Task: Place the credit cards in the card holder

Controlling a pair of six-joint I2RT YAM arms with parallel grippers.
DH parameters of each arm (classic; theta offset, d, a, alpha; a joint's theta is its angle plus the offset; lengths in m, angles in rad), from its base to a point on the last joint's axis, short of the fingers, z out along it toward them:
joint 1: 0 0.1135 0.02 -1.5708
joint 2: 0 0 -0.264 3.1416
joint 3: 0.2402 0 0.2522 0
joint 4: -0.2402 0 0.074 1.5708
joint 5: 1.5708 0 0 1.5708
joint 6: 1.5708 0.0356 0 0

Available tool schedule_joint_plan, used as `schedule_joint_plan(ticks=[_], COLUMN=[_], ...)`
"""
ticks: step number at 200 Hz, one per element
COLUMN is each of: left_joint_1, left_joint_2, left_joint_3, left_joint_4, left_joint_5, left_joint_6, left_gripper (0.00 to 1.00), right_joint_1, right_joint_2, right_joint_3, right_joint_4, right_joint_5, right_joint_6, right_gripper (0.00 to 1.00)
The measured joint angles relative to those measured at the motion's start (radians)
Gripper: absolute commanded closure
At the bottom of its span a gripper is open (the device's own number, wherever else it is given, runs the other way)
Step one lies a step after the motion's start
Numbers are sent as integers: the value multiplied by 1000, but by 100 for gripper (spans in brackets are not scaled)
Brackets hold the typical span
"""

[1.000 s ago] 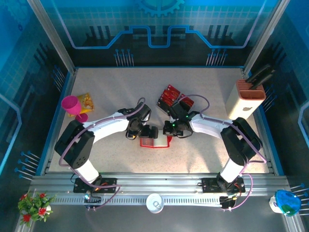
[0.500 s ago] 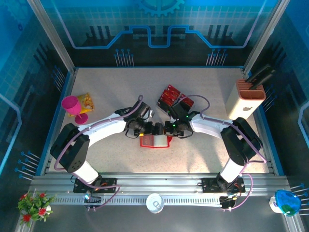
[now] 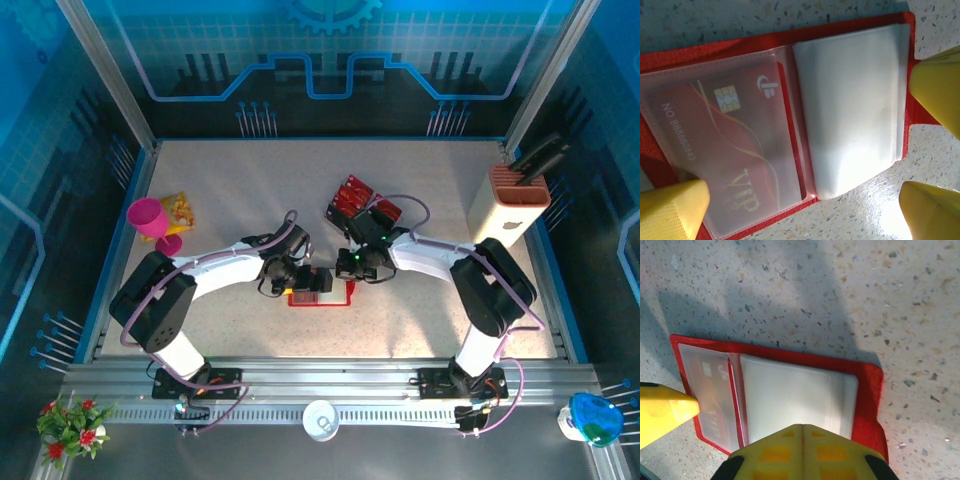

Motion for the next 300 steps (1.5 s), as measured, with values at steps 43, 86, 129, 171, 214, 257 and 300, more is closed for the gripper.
schedule_joint_plan(ticks=[43, 86, 129, 171, 214, 257, 300], left_joint_1=[-2, -4, -5, 0, -3, -7, -11], left_joint_2=[8, 8, 9, 9, 14, 5, -23], left_joint_3=[1, 1, 0, 0, 0, -19, -57], left_joint_4=[7, 7, 4, -2, -5, 16, 64], left_joint_5=[-11, -23, -39, -79, -126, -145, -153], left_joint_6=[10, 25, 26, 26, 45, 53, 55], left_gripper=[1, 1, 1, 1, 1, 1, 1], right_joint_1=[0, 0, 27, 34, 34, 31, 19], right_joint_2=[28, 51, 93, 114, 119, 113, 101], right_joint_3=[7, 7, 47, 69, 68, 40, 16], right_joint_4=[-11, -18, 7, 8, 34, 83, 113], right_joint_5=[7, 16, -7, -17, -35, -49, -63], right_joint_6=[-15, -19, -17, -2, 28, 57, 68], right_gripper=[97, 98, 99, 99, 99, 98, 98])
